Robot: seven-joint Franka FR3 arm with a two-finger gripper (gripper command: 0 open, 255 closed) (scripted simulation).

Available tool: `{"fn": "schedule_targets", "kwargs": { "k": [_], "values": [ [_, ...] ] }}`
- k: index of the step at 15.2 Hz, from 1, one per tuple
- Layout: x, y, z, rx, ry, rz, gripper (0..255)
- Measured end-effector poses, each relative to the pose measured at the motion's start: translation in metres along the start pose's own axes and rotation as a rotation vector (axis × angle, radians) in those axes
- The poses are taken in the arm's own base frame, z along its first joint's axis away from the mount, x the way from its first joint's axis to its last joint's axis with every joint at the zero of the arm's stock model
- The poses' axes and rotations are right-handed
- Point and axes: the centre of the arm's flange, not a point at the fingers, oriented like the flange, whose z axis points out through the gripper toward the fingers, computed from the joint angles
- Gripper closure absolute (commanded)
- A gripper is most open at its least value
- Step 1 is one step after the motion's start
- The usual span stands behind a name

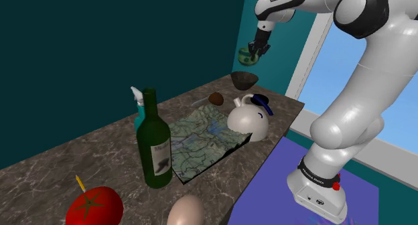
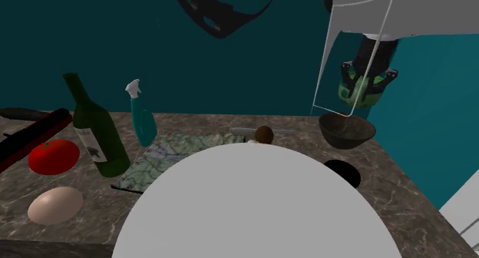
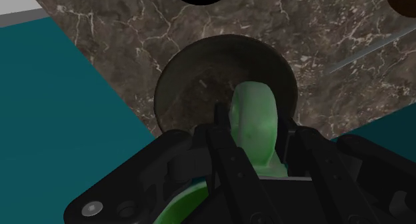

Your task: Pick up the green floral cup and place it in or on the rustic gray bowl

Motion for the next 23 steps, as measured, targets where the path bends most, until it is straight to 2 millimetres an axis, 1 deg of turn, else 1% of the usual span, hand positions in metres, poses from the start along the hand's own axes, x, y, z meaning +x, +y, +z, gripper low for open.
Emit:
{"fn": "schedule_targets", "kwargs": {
  "k": [5,14,16,21,22,23],
  "values": [
    [-0.004,0.005,0.025,0.0,0.0,-0.001,255],
    [-0.007,0.006,0.073,0.0,0.0,-0.001,255],
    [-0.008,0.006,0.077,0.0,0.0,-0.001,255],
    [-0.008,0.006,0.079,0.0,0.0,-0.001,255],
    [-0.008,0.006,0.079,0.0,0.0,-0.001,0],
    [-0.008,0.006,0.078,0.0,0.001,-0.001,0]
  ]
}}
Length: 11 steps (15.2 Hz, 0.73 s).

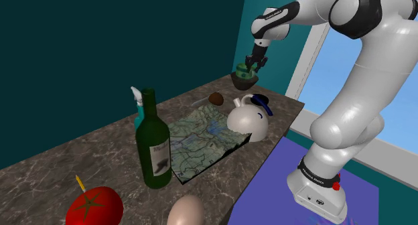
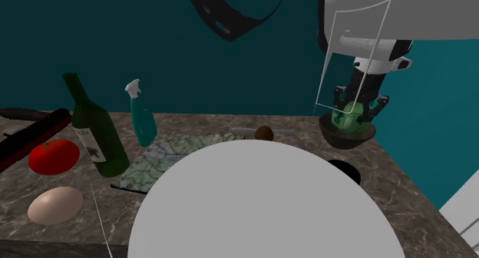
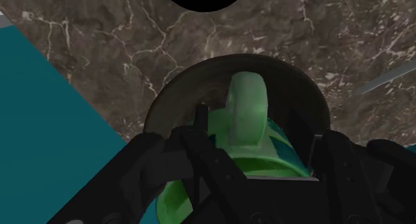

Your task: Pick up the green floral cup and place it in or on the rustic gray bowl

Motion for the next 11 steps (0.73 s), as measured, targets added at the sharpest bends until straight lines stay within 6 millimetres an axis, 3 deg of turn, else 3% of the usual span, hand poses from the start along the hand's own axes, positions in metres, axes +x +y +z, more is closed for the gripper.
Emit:
{"fn": "schedule_targets", "kwargs": {
  "k": [5,9,11],
  "values": [
    [0.0,0.0,0.0,0.0,0.001,0.0,0],
    [0.0,0.0,-0.04,0.0,0.003,0.0,0],
    [0.0,0.0,-0.049,0.0,0.002,0.0,0]
  ]
}}
